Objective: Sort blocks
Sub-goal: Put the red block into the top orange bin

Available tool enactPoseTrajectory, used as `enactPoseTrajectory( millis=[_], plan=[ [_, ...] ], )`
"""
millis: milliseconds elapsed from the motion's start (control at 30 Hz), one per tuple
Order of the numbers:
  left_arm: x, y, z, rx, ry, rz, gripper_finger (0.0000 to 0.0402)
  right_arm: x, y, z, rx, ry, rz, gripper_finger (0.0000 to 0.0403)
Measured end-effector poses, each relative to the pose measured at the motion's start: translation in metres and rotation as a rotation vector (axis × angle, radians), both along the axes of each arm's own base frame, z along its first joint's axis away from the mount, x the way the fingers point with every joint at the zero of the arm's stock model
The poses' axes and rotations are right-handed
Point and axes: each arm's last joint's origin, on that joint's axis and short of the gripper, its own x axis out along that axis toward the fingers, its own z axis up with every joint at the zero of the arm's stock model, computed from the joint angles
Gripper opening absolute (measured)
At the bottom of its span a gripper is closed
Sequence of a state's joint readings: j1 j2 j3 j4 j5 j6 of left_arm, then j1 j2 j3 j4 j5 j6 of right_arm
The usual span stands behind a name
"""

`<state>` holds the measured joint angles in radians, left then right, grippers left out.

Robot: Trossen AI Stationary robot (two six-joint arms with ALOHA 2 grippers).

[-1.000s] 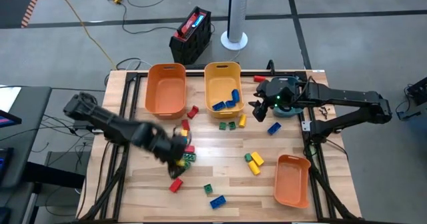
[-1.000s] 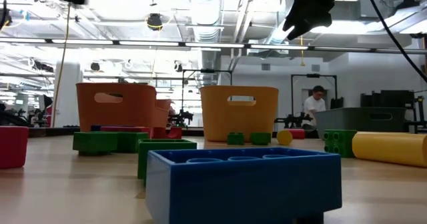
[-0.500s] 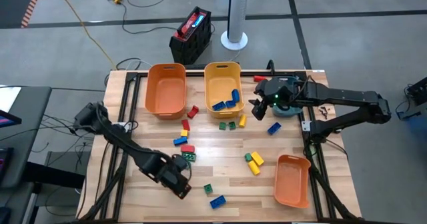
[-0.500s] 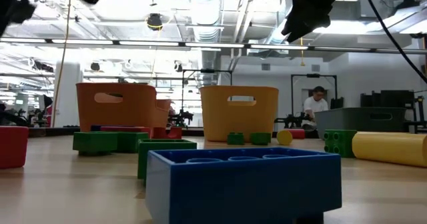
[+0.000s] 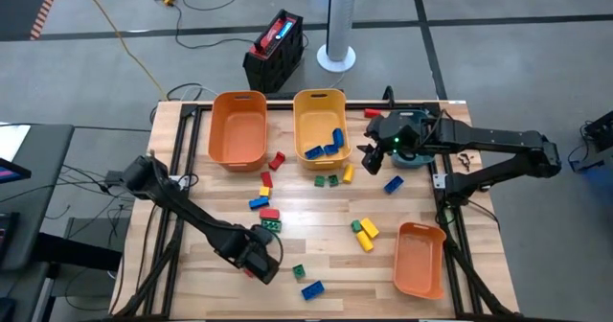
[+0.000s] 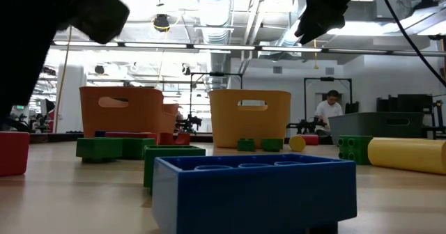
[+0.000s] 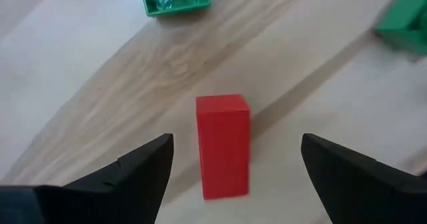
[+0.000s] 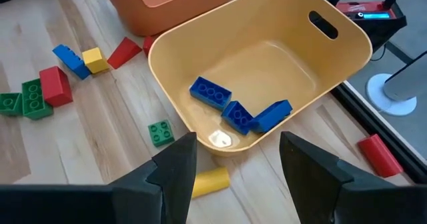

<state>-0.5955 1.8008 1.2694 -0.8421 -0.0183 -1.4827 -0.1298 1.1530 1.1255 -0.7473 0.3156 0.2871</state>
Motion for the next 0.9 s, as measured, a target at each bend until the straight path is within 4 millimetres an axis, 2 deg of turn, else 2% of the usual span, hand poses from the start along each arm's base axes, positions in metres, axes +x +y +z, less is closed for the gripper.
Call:
enactPoseTrajectory(
  millis=[167, 333, 467, 600, 800, 900],
  plan=[
    [-0.009, 0.005, -0.017, 0.024, 0.036, 0.009, 0.0315, 0.000, 0.003, 0.000, 0.005, -0.002, 0.011, 0.0226],
    [-0.006, -0.001, -0.034, -0.087, -0.071, 0.011, 0.0294, 0.000, 0.003, 0.000, 0.008, -0.003, 0.010, 0.0226],
    [-0.008, 0.000, -0.040, -0.103, -0.086, 0.025, 0.0271, 0.000, 0.003, 0.000, 0.009, -0.004, 0.008, 0.0226],
    [-0.011, 0.003, -0.044, -0.089, -0.076, 0.009, 0.0230, 0.000, 0.003, 0.000, 0.010, -0.004, 0.007, 0.0226],
    [-0.013, 0.005, -0.048, -0.068, -0.069, 0.010, 0.0136, 0.000, 0.003, 0.000, 0.010, -0.004, 0.006, 0.0226],
    [-0.013, 0.005, -0.048, -0.064, -0.071, -0.005, 0.0127, 0.000, 0.003, 0.000, 0.010, -0.005, 0.006, 0.0226]
  ],
)
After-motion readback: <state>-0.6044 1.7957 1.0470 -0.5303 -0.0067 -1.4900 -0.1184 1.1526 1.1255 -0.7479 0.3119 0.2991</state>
